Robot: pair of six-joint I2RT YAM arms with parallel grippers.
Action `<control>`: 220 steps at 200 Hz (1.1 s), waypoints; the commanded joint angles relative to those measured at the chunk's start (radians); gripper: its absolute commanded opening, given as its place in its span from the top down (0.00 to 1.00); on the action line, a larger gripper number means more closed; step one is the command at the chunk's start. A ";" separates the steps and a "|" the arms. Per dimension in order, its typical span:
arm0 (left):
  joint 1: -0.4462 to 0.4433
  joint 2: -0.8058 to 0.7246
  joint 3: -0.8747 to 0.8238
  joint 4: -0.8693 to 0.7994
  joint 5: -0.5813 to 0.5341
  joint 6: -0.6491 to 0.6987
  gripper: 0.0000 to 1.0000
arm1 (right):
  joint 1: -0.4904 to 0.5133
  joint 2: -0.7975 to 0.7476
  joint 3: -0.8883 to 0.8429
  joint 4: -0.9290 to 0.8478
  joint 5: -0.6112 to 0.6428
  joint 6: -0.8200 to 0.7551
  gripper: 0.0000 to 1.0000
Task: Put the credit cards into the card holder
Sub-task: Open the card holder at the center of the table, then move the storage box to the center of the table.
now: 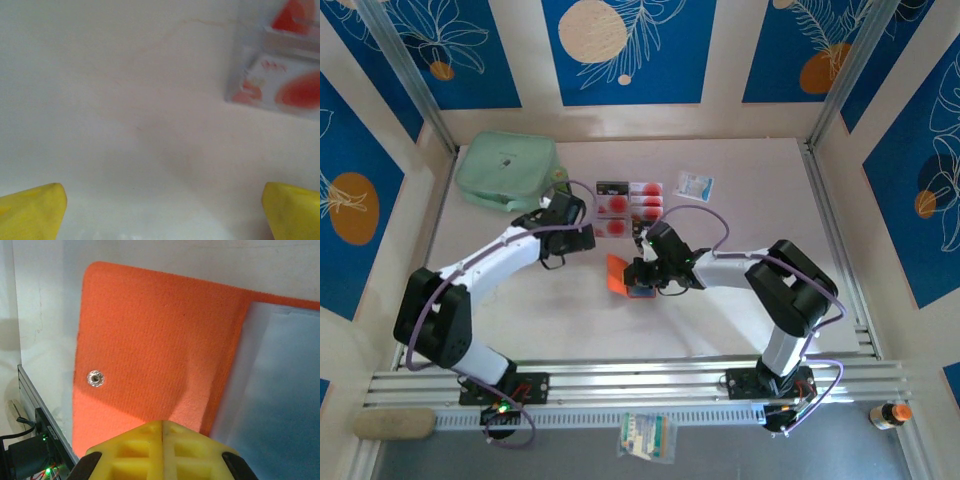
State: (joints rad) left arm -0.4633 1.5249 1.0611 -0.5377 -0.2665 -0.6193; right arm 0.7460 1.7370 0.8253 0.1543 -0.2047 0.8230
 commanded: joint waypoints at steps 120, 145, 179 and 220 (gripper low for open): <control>0.139 0.475 0.495 -0.062 -0.098 -0.010 0.00 | 0.008 0.041 -0.003 0.062 -0.002 0.044 1.00; 0.139 0.523 0.535 -0.077 -0.102 -0.008 0.00 | 0.009 0.038 -0.008 0.064 0.002 0.048 1.00; 0.139 0.554 0.552 -0.068 -0.090 0.000 0.00 | 0.008 0.036 -0.009 0.064 0.002 0.047 1.00; 0.136 0.570 0.551 -0.014 -0.008 0.029 0.00 | 0.007 0.035 -0.009 0.064 0.006 0.050 1.00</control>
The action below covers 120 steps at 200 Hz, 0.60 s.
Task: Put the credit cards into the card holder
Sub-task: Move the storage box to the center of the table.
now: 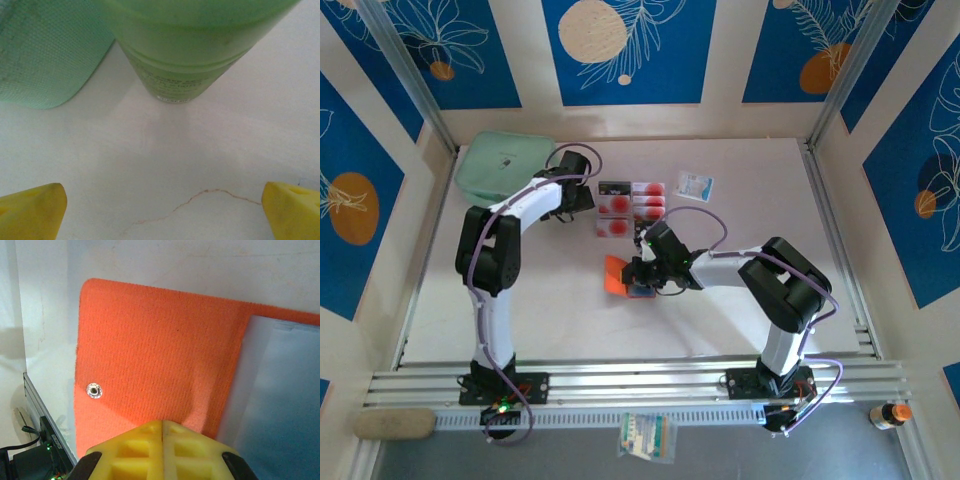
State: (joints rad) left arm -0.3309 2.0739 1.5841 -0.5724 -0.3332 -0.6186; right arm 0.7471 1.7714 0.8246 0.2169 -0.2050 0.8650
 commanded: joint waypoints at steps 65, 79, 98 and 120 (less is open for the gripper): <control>-0.044 0.068 0.080 0.036 0.115 0.065 0.00 | 0.008 0.001 -0.010 0.004 0.009 0.014 1.00; -0.060 0.082 0.101 0.034 0.123 0.067 0.00 | 0.007 0.000 -0.012 0.009 0.011 0.017 1.00; -0.081 0.100 0.133 0.028 0.130 0.071 0.00 | 0.009 0.001 -0.013 0.010 0.011 0.021 1.00; -0.101 0.126 0.191 0.003 0.145 0.082 0.00 | 0.011 0.001 -0.011 0.012 0.011 0.025 1.00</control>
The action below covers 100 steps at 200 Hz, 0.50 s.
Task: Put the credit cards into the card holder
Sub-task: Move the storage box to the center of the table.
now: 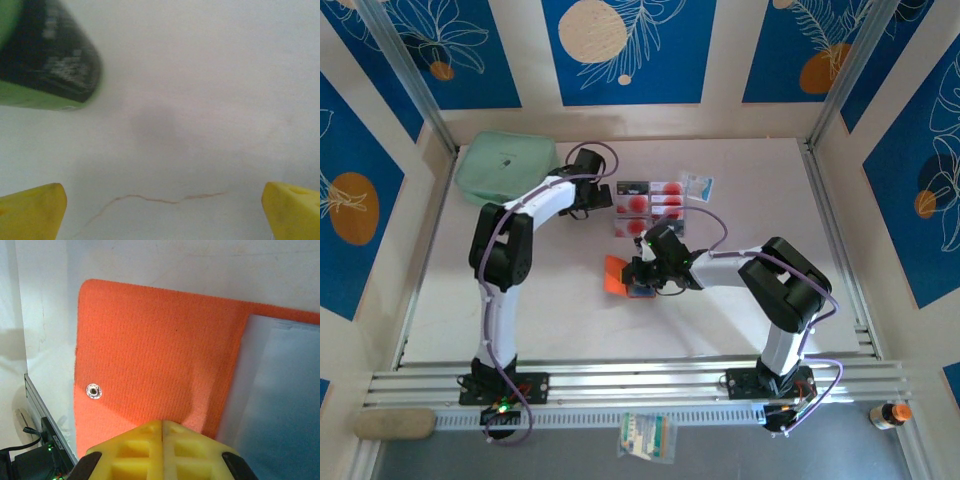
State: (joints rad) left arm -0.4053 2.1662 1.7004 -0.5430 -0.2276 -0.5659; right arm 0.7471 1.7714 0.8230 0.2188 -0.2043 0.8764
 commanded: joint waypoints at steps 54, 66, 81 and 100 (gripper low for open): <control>-0.039 -0.085 0.023 -0.075 0.041 0.030 0.00 | 0.005 -0.017 0.006 -0.009 0.008 0.004 1.00; -0.038 -0.156 -0.053 -0.058 0.050 0.009 0.00 | 0.002 -0.030 0.011 -0.021 0.008 -0.004 1.00; -0.040 -0.253 -0.161 -0.017 0.092 -0.034 0.00 | -0.007 -0.050 0.015 -0.034 0.006 -0.011 1.00; -0.055 -0.377 -0.306 0.045 0.156 -0.098 0.00 | -0.024 -0.078 0.015 -0.052 0.003 -0.019 1.00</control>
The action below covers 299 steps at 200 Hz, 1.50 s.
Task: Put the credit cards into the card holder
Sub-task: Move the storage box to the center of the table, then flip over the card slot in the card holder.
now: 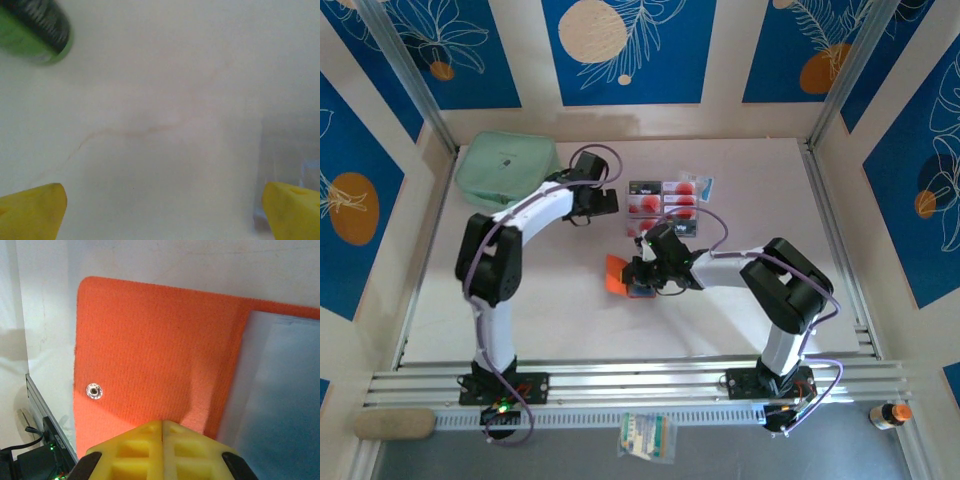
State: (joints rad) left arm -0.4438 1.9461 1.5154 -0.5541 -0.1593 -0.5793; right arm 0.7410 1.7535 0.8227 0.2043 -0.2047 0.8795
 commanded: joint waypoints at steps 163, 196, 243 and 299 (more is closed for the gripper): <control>-0.346 -0.369 -0.505 0.005 -0.136 -0.155 0.00 | -0.153 -0.198 -0.010 -0.252 -0.019 -0.099 1.00; -0.347 -0.340 -0.523 0.002 -0.164 -0.145 0.00 | -0.110 -0.134 0.019 -0.247 0.013 -0.057 0.97; -0.347 -0.299 -0.539 0.008 -0.192 -0.132 0.00 | -0.111 -0.074 0.056 -0.257 0.063 -0.066 0.97; -0.347 -0.280 -0.553 0.045 -0.178 -0.129 0.00 | -0.149 -0.044 0.073 -0.310 0.102 -0.139 0.97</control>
State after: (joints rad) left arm -0.7841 1.6535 0.9817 -0.5129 -0.3241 -0.7238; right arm 0.6067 1.6920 0.8757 -0.0589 -0.1276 0.7887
